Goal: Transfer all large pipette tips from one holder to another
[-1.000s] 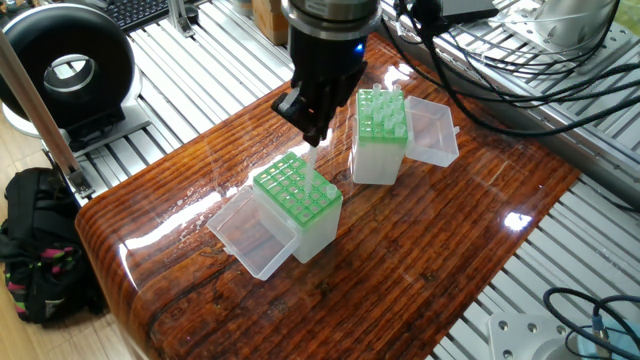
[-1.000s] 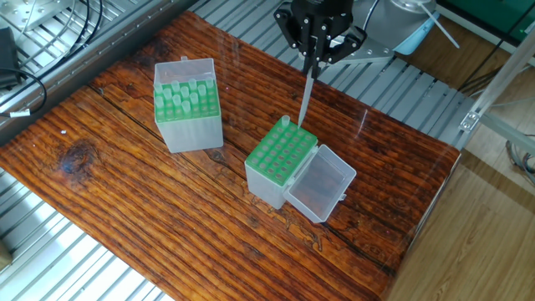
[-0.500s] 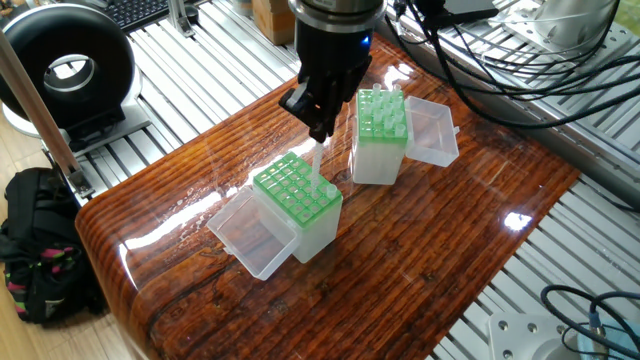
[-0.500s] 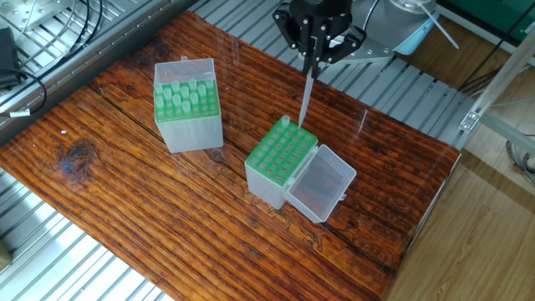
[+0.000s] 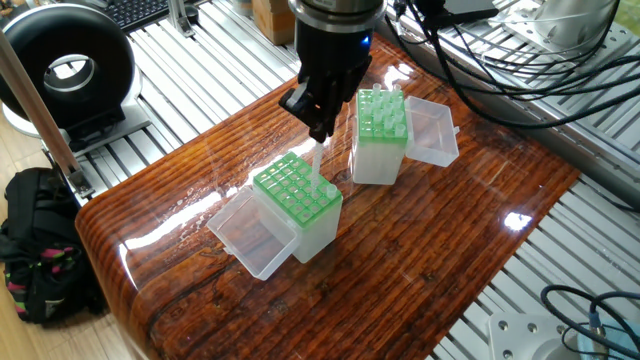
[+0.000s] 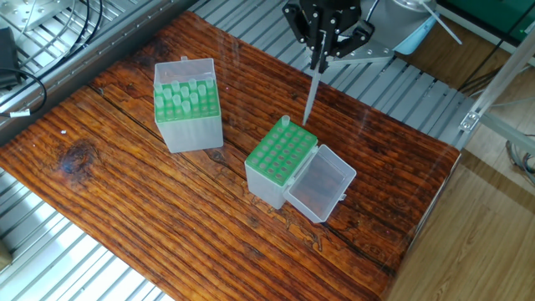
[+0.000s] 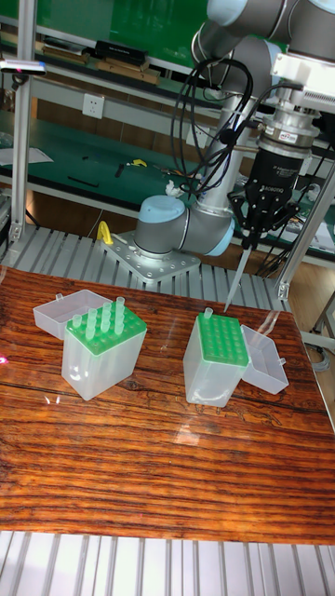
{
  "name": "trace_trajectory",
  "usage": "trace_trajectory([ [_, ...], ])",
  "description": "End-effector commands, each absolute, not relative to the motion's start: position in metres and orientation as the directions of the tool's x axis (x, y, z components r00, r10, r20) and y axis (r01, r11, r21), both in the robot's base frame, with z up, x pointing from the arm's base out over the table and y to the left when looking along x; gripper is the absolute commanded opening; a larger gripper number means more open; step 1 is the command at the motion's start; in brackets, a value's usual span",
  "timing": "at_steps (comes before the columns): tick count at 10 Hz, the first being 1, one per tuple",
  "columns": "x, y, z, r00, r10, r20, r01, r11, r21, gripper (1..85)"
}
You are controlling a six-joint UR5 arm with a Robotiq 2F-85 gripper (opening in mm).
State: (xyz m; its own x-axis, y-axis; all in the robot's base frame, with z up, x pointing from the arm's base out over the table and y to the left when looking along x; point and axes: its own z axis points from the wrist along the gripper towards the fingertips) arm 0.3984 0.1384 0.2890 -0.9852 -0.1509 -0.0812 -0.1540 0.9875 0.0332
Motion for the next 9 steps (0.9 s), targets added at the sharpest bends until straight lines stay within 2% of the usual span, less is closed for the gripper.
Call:
trace_trajectory([
  [1,0.4071,0.1343,0.2861,-0.979,-0.172,-0.107,-0.176,0.984,0.028,7.7],
  [9,0.4084,0.1412,0.2817,-0.985,-0.153,-0.084,-0.157,0.987,0.036,7.7],
])
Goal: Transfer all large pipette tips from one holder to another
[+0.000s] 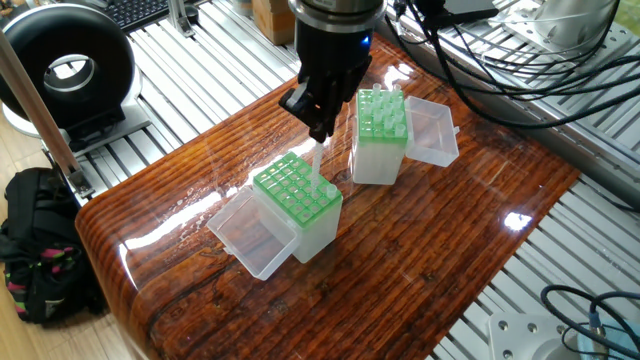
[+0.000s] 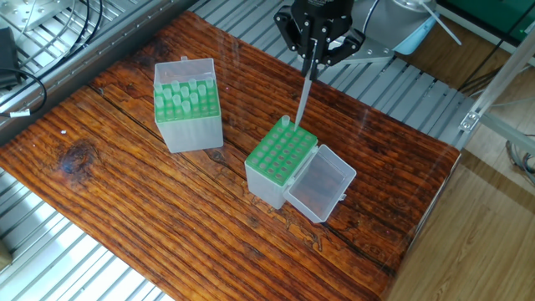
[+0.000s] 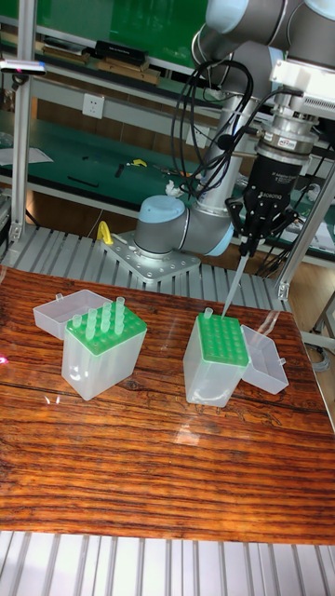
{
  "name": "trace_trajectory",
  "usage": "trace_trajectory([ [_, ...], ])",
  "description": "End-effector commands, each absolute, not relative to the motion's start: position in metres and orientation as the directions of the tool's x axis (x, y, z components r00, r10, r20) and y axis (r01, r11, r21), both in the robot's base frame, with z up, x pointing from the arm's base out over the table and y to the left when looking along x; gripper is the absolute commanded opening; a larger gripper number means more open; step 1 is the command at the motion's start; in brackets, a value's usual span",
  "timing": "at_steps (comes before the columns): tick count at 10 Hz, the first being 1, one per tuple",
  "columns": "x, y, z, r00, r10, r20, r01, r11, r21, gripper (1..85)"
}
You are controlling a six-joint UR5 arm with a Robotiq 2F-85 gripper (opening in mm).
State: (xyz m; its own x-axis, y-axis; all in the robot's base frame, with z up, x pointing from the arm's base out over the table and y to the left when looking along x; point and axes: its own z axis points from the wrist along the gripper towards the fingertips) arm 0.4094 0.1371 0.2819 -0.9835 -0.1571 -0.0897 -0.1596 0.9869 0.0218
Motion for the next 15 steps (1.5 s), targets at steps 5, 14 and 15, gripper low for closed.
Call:
trace_trajectory([
  [5,0.4062,0.1441,0.2799,-0.986,-0.146,-0.076,-0.149,0.988,0.044,7.7],
  [14,0.4027,0.1478,0.2742,-0.986,-0.154,-0.062,-0.157,0.986,0.048,7.7],
  [15,0.4031,0.1483,0.2742,-0.986,-0.155,-0.064,-0.158,0.986,0.050,7.7],
])
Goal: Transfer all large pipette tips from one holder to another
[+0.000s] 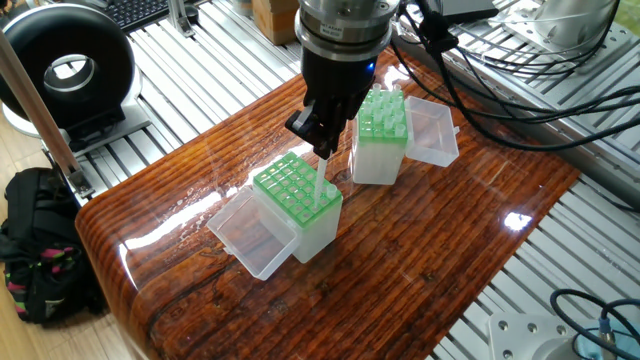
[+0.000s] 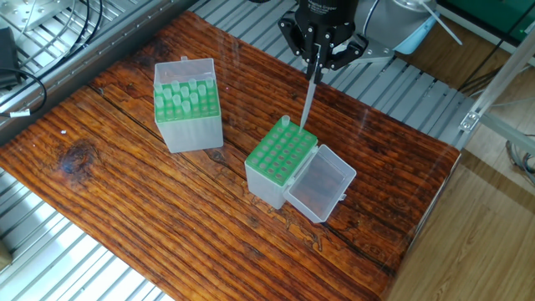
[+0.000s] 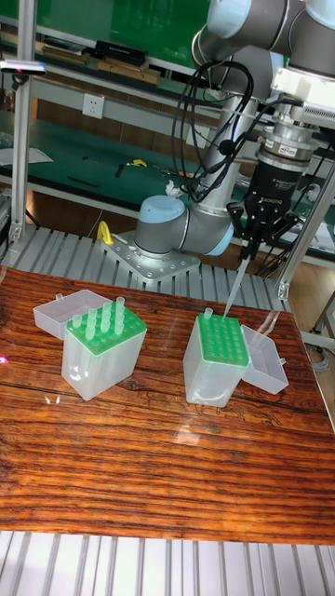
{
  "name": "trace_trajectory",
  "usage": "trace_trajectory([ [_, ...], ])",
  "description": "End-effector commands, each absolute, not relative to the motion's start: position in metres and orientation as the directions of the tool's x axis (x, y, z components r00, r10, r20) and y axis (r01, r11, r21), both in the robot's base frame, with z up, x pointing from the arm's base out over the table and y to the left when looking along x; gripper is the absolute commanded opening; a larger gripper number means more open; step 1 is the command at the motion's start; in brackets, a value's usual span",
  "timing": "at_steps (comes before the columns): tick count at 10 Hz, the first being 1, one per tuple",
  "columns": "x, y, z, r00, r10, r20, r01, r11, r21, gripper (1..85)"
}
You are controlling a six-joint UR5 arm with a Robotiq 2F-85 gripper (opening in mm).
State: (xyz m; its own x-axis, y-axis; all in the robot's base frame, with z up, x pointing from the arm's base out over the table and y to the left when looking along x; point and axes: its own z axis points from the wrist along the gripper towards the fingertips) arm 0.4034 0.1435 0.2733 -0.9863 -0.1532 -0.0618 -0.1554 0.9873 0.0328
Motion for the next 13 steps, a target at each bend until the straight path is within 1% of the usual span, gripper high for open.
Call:
trace_trajectory([
  [1,0.4033,0.1479,0.2737,-0.986,-0.157,-0.062,-0.160,0.986,0.048,7.7],
  [5,0.4027,0.1473,0.2694,-0.985,-0.165,-0.041,-0.167,0.985,0.048,9.0],
  [7,0.4034,0.1479,0.2687,-0.983,-0.177,-0.042,-0.179,0.982,0.052,12.0],
  [13,0.4045,0.1413,0.2680,-0.977,-0.211,-0.039,-0.213,0.976,0.038,16.3],
])
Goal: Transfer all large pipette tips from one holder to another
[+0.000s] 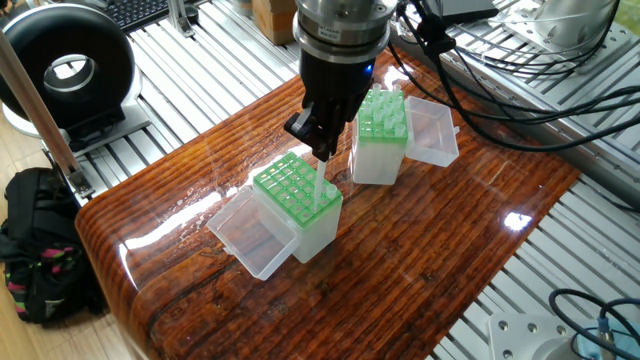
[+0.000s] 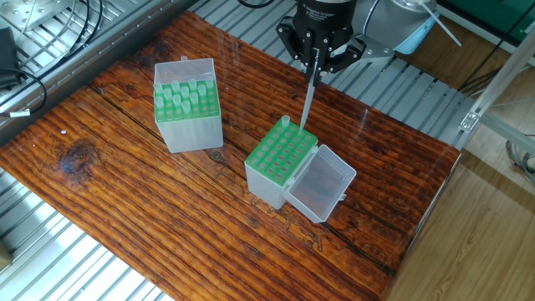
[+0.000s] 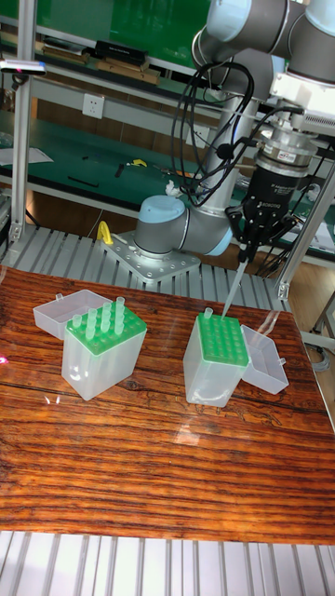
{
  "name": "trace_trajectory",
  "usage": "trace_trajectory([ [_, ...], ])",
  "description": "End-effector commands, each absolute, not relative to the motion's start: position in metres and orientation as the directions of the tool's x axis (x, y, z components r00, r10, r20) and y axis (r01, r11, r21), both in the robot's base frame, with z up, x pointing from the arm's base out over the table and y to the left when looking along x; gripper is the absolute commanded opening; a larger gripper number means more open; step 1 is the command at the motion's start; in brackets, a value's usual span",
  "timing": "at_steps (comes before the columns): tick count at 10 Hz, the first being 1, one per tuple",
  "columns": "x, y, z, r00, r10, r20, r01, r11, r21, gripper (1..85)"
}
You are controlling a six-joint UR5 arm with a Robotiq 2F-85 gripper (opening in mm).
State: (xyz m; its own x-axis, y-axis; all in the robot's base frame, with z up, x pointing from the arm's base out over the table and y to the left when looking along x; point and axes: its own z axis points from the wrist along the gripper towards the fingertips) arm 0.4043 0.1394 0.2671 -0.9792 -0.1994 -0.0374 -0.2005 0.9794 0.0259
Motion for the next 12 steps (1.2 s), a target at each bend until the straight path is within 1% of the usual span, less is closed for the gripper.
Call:
trace_trajectory([
  [1,0.4048,0.1420,0.2679,-0.976,-0.215,-0.040,-0.217,0.975,0.041,18.0],
  [4,0.4048,0.1435,0.2678,-0.975,-0.220,-0.040,-0.221,0.974,0.047,20.7],
  [12,0.4088,0.1459,0.2645,-0.973,-0.229,-0.038,-0.230,0.972,0.050,21.3],
])
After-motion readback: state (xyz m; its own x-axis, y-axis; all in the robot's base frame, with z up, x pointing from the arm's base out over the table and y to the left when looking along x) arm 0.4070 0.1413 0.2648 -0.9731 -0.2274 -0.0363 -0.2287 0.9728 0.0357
